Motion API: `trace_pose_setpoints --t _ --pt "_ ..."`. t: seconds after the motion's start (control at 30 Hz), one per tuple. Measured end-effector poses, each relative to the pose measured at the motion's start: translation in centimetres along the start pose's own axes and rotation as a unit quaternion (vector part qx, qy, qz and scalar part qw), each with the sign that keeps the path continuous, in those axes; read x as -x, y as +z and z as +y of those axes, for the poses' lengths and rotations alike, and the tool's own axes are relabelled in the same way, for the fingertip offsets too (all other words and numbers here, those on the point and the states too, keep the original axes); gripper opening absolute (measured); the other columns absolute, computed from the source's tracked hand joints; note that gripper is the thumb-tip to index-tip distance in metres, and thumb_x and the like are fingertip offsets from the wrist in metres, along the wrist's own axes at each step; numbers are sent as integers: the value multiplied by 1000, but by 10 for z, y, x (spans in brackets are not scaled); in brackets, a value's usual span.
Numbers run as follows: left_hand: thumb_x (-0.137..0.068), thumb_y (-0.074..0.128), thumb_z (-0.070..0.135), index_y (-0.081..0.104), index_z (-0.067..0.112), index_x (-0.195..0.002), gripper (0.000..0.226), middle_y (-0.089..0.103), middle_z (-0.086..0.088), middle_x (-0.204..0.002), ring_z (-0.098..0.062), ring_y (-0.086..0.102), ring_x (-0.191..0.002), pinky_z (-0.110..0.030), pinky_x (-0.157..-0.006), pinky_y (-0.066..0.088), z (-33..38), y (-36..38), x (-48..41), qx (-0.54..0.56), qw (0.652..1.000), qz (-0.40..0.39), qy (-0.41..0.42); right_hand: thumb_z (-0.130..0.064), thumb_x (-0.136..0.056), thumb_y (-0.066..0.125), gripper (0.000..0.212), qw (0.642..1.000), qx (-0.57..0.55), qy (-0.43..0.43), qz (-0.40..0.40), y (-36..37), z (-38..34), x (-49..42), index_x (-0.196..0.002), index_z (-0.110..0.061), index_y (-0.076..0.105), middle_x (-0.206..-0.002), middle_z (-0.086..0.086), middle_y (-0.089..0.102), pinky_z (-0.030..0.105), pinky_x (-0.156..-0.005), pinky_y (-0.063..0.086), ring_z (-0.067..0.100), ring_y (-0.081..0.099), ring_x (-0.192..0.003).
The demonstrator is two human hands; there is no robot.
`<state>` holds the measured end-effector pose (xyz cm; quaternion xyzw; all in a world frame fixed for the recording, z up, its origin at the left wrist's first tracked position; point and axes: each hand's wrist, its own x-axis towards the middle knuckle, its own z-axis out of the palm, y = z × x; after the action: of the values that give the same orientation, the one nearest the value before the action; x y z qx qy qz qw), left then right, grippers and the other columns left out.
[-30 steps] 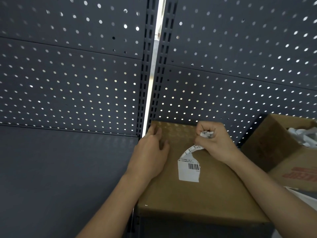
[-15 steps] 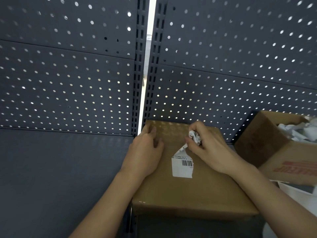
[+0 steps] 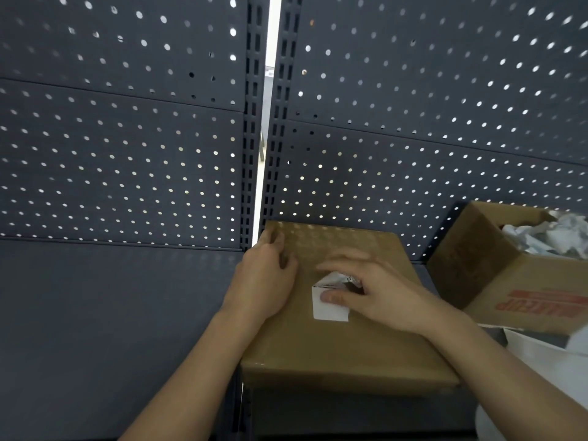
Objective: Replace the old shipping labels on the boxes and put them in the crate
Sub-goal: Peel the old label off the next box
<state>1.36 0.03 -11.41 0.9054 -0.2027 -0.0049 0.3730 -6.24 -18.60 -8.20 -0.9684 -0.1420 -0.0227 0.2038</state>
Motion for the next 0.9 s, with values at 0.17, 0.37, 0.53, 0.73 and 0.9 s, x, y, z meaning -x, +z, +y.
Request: trace_pose_setpoints --t 0.17,0.37,0.53,0.73,0.9 --pt "-96 45 30 39 15 -147 53 21 11 -159 -20 51 -122 -41 -101 43 -2 1 0 5 1000 6 4 -13 -95 59 17 995 41 -70 63 11 4 -1 -106 -15 71 -108 -8 62 22 -90 46 8 55 -101" --pt "-96 47 30 38 16 -148 55 17 10 -160 -20 45 -129 -37 -104 39 1 -1 2 4 1000 11 9 -1 -91 59 14 988 97 -76 91 13 3 0 -96 -14 63 -98 -7 58 35 -79 50 10 51 -93" --pt "-96 46 29 47 12 -140 46 23 8 -158 -23 44 -130 -36 -103 39 4 -3 4 1 1000 14 9 -8 -97 50 13 992 58 -67 84 14 4 4 -94 -19 54 -97 -16 47 29 -82 46 4 46 -93" --pt "-97 46 29 47 13 -140 46 27 9 -156 -24 45 -128 -34 -98 38 6 -4 6 -2 1000 20 9 -21 -100 41 14 995 3 -55 84 11 2 7 -89 -25 49 -91 -20 45 12 -77 36 1 47 -90" --pt "-97 46 28 41 18 -146 50 19 13 -159 -21 40 -133 -32 -102 35 5 -3 5 4 1000 23 6 -28 -100 36 16 993 -17 -71 96 10 1 12 -87 -27 45 -87 -18 45 14 -75 36 5 48 -85"
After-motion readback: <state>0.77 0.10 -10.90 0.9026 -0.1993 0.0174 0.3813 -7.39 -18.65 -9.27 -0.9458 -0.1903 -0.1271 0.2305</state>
